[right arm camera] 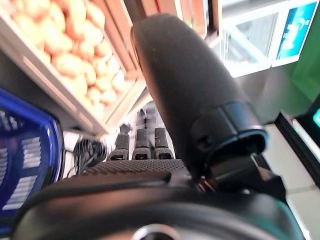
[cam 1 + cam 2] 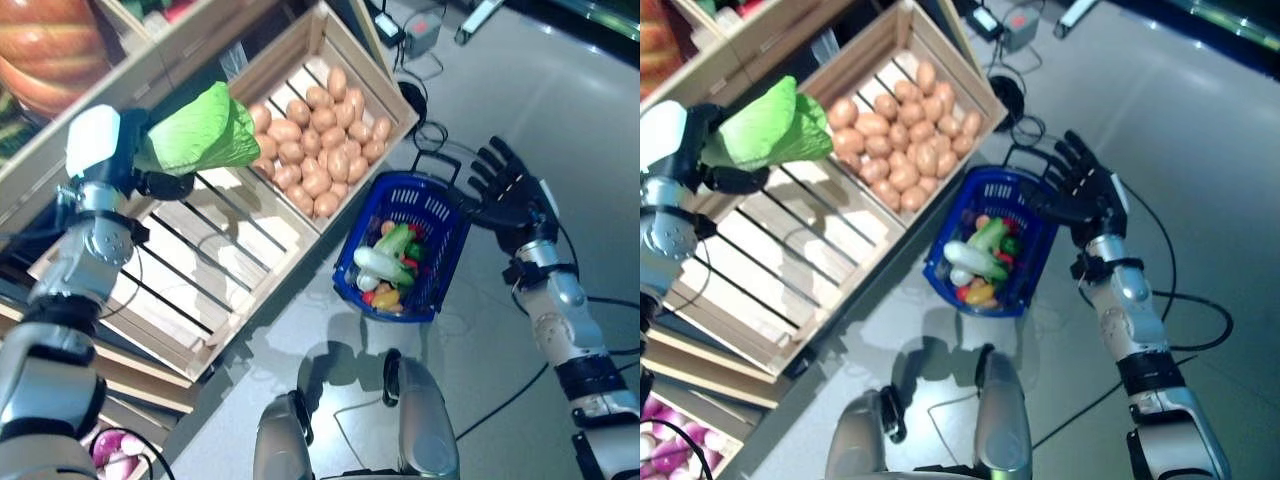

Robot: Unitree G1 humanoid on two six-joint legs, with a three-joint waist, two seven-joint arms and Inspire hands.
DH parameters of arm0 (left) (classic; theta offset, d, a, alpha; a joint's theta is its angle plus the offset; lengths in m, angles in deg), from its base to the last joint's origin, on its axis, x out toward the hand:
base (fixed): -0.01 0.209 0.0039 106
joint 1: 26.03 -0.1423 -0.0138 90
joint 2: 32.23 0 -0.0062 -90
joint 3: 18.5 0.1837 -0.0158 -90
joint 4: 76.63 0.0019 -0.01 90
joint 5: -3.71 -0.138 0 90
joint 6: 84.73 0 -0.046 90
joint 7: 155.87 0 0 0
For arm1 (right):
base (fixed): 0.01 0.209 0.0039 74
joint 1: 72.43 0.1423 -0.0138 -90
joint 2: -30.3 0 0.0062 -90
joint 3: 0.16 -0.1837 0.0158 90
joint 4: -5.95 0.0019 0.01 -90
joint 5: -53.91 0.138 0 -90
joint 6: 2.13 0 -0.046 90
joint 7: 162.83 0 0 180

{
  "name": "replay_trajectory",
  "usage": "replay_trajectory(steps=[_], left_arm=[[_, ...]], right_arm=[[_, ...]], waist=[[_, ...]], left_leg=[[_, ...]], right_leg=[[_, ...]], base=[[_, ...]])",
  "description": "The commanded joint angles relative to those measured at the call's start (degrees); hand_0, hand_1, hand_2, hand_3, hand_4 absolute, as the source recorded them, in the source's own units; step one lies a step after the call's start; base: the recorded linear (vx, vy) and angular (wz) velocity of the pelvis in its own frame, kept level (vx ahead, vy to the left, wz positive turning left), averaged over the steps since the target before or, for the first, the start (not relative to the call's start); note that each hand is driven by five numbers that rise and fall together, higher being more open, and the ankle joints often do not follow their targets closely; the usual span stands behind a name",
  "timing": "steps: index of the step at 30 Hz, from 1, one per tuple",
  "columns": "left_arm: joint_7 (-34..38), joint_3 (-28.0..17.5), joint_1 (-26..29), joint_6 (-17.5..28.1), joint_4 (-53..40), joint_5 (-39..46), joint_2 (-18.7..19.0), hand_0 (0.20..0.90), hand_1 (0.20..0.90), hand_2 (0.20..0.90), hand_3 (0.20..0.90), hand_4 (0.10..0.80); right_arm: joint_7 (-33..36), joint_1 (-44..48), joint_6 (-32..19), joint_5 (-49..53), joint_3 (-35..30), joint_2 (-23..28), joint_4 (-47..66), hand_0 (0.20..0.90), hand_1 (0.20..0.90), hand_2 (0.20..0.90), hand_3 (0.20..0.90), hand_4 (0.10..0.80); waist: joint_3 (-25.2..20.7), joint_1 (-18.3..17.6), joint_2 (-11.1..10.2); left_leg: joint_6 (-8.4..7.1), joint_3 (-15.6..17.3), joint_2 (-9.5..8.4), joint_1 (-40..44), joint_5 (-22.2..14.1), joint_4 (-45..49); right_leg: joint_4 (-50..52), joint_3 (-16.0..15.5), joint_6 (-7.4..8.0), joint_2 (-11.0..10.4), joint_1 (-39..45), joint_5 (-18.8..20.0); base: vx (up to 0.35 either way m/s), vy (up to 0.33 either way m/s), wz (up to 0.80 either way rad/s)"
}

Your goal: Put vegetables into the basket

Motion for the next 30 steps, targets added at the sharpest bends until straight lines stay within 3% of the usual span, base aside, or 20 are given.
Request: replay_trajectory(steps=[1, 3, 8, 13, 17, 30], left_arm=[[-5.6, -5.0, -8.1, 7.5, -7.1, 14.7, -4.4, 0.3, 0.3, 0.3, 0.3, 0.4], [-9.2, -6.4, -12.0, 7.9, -10.6, 20.9, -9.6, 0.3, 0.3, 0.3, 0.3, 0.4], [-15.1, -6.3, -15.0, 7.4, -13.8, 30.9, -16.9, 0.3, 0.3, 0.3, 0.3, 0.4], [-15.5, -4.5, -16.8, 7.0, -17.7, 34.8, -23.5, 0.3, 0.3, 0.3, 0.3, 0.4], [-12.6, -2.1, -16.2, 6.0, -20.7, 30.6, -27.5, 0.3, 0.3, 0.3, 0.3, 0.4], [-11.9, 2.1, -14.5, 1.6, -24.1, 27.0, -29.3, 0.3, 0.3, 0.3, 0.3, 0.4]], right_arm=[[-6.9, -5.5, -3.6, -3.0, -2.1, -3.2, 5.2, 0.9, 0.9, 0.9, 0.9, 0.8], [-9.2, -7.6, -3.4, -3.3, -1.6, -4.9, 6.5, 0.9, 0.9, 0.9, 0.9, 0.8], [-12.7, -8.6, -2.9, -1.4, 0.2, -7.0, 8.9, 0.9, 0.9, 0.9, 0.9, 0.8], [-15.1, -10.0, -1.2, 2.8, 2.8, -10.4, 12.5, 0.9, 0.9, 0.9, 0.9, 0.8], [-14.6, -10.1, -1.4, 4.6, 5.4, -14.0, 13.5, 0.9, 0.9, 0.9, 0.9, 0.8], [-12.2, -7.6, -1.6, 3.2, 11.4, -16.6, 15.1, 0.9, 0.9, 0.9, 0.9, 0.8]], waist=[[-16.6, 0.9, -0.1], [-18.4, 1.1, -0.1], [-20.0, 1.3, -0.1], [-20.9, 1.7, -0.1], [-21.0, 2.2, -0.4], [-21.1, 3.5, -0.8]], left_leg=[[2.22, -0.5, -1.6, 1.4, 12.5, -13.9], [1.98, -0.9, -2.45, 4.6, 15.1, -19.7], [1.76, -1.1, -2.91, 8.0, 17.2, -26.0], [1.8, -1.7, -3.33, 10.2, 18.5, -30.9], [1.97, -2.6, -3.75, 9.9, 17.9, -31.0], [2.32, -3.6, -4.05, 11.2, 16.8, -31.0]], right_leg=[[-19.9, 0.0, 3.79, -2.6, 14.2, 8.5], [-26.2, -0.1, 4.28, -1.2, 18.1, 10.8], [-32.2, 0.5, 4.98, -0.2, 21.3, 13.8], [-36.3, 0.0, 5.27, 0.8, 23.8, 15.4], [-38.0, -0.2, 5.22, 1.3, 24.5, 16.1], [-38.4, -1.0, 5.17, 1.4, 26.2, 15.8]], base=[[0.124, -0.075, 0.02], [0.128, -0.079, 0.05], [0.059, -0.049, -0.05], [0.032, -0.036, -0.06], [-0.003, -0.033, 0.09], [0.0, -0.013, 0.03]])
